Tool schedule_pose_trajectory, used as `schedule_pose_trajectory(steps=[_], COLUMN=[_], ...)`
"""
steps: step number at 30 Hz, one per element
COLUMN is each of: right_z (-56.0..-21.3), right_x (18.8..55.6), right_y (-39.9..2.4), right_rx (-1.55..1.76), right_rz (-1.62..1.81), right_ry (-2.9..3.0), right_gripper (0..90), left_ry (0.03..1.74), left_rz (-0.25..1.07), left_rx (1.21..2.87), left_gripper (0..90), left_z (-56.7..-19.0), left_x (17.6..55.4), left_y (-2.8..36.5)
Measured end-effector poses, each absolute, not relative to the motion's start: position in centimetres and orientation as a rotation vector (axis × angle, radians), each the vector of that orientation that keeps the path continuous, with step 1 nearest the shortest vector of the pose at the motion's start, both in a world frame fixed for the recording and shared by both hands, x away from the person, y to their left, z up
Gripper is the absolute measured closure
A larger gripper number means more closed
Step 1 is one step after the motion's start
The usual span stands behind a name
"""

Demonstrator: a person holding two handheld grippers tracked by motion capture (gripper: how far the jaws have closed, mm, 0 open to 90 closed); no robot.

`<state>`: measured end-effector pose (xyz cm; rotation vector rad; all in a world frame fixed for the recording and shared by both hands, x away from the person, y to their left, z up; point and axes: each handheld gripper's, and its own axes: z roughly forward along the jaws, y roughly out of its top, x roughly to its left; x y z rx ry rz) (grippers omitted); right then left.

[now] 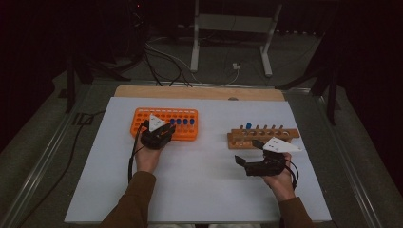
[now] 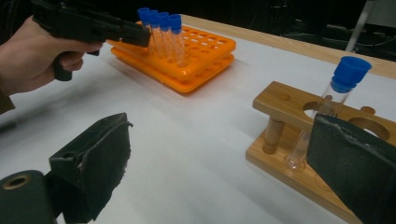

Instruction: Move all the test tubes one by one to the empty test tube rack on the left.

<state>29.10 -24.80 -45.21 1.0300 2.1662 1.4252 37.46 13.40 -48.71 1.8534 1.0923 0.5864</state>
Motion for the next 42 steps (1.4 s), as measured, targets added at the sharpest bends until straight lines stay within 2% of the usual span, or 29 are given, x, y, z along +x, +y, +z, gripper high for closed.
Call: schedule_pose_trajectory(steps=[10, 18, 26, 31, 42], right_z=[-45.0, -44.3, -43.7, -43.6, -44.8], right_x=[29.2, 29.6, 30.5, 31.5, 35.5], right_y=[-24.7, -24.7, -24.8, -24.8, -24.5], right_rx=[1.041, 1.048, 1.061, 1.096, 1.200], right_rz=[1.417, 1.409, 1.377, 1.366, 1.302], right_ry=[2.151, 2.120, 2.088, 2.064, 2.065], right_gripper=[6.3, 6.2, 6.2, 6.6, 13.9], left_ry=[1.096, 1.087, 1.117, 1.121, 1.153], left_rz=[0.500, 0.549, 0.568, 0.592, 0.604], left_rx=[1.791, 1.754, 1.730, 1.708, 1.690], left_gripper=[48.4, 19.2, 1.6, 0.6, 0.6], left_z=[-47.6, -46.8, -46.7, -46.5, -47.0], left_x=[34.9, 31.6, 29.1, 27.9, 28.0], left_y=[16.2, 17.8, 19.3, 20.2, 20.2])
